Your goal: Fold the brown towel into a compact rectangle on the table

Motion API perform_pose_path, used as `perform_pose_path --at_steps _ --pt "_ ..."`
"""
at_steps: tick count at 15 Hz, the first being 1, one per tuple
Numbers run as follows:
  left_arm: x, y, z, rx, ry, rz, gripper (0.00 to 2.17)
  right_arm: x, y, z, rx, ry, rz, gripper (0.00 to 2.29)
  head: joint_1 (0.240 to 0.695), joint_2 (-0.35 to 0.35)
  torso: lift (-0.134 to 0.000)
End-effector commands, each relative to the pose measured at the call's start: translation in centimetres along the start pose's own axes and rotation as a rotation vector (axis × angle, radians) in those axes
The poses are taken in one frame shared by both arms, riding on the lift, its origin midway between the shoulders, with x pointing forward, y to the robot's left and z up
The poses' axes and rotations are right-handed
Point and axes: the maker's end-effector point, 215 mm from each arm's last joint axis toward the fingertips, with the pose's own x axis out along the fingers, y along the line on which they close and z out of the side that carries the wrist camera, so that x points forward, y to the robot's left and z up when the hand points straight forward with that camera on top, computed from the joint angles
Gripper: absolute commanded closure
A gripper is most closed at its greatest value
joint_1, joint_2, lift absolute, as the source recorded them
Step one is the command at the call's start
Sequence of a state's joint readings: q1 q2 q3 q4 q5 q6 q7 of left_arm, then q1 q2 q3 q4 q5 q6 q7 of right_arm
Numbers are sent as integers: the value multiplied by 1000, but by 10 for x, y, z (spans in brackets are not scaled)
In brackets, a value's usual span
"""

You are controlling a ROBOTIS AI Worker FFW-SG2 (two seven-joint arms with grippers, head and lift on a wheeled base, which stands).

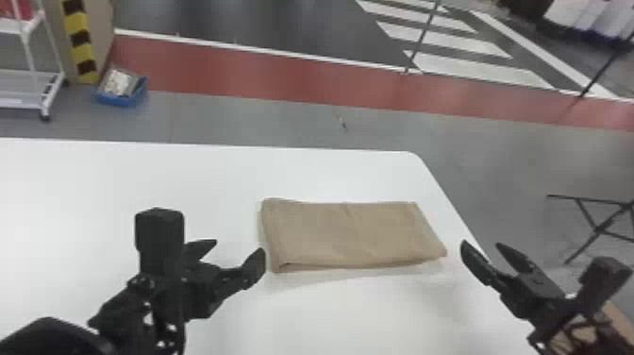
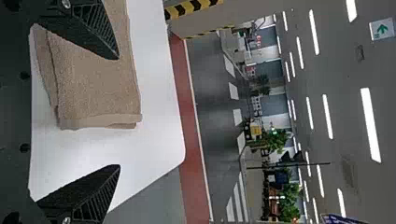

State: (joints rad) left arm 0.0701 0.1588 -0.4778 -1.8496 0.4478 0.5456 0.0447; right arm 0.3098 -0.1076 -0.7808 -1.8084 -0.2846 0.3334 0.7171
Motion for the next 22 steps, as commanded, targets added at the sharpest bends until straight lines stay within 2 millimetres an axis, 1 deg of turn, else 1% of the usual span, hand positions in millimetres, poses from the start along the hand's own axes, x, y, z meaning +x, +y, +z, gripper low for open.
perform_pose_path --at_steps 1,3,4,7,9,10,11,12,13,14,16,17,19,22 --pt "9 -21 -7 7 -28 -13 215 -10 -19 -8 3 -9 -28 49 695 -350 -124" --pt "11 -33 -4 1 -60 2 218 -12 -23 -15 7 -3 -30 49 695 -350 -124" --pt "12 -40 -4 -3 -61 -3 272 -11 -24 -15 4 -5 -28 49 695 -350 -124" --pt "19 -65 -8 -3 -53 -9 275 -10 -22 -16 2 -7 -21 49 695 -350 -124" --pt "30 -84 -16 12 -34 -28 275 -10 -23 -19 2 -1 -19 49 695 -350 -124" --pt "35 -90 -19 33 -31 -23 275 -11 -23 -20 5 -1 -17 49 695 -350 -124" --pt "43 -93 -16 52 -48 -17 275 -13 -24 -19 5 -3 -15 49 695 -350 -124" --pt "49 -97 -21 54 -37 -19 272 -15 -25 -19 7 -6 -12 49 695 -350 -124" --pt "53 -99 -22 53 -38 -19 272 -18 -29 -18 9 -9 -19 49 695 -350 -124" --pt "55 -95 -17 73 -59 -6 272 -22 -33 -17 11 -12 -25 49 695 -350 -124" --pt "58 -83 -12 83 -72 25 275 -26 -38 -14 8 -20 -29 49 695 -350 -124" --pt "57 -77 -12 84 -72 36 275 -28 -40 -16 12 -22 -29 49 695 -350 -124" --pt "56 -67 -10 84 -75 55 275 -27 -39 -15 8 -26 -26 49 695 -350 -124" --pt "54 -65 -23 101 -51 62 272 -24 -33 -17 9 -26 -11 49 695 -350 -124"
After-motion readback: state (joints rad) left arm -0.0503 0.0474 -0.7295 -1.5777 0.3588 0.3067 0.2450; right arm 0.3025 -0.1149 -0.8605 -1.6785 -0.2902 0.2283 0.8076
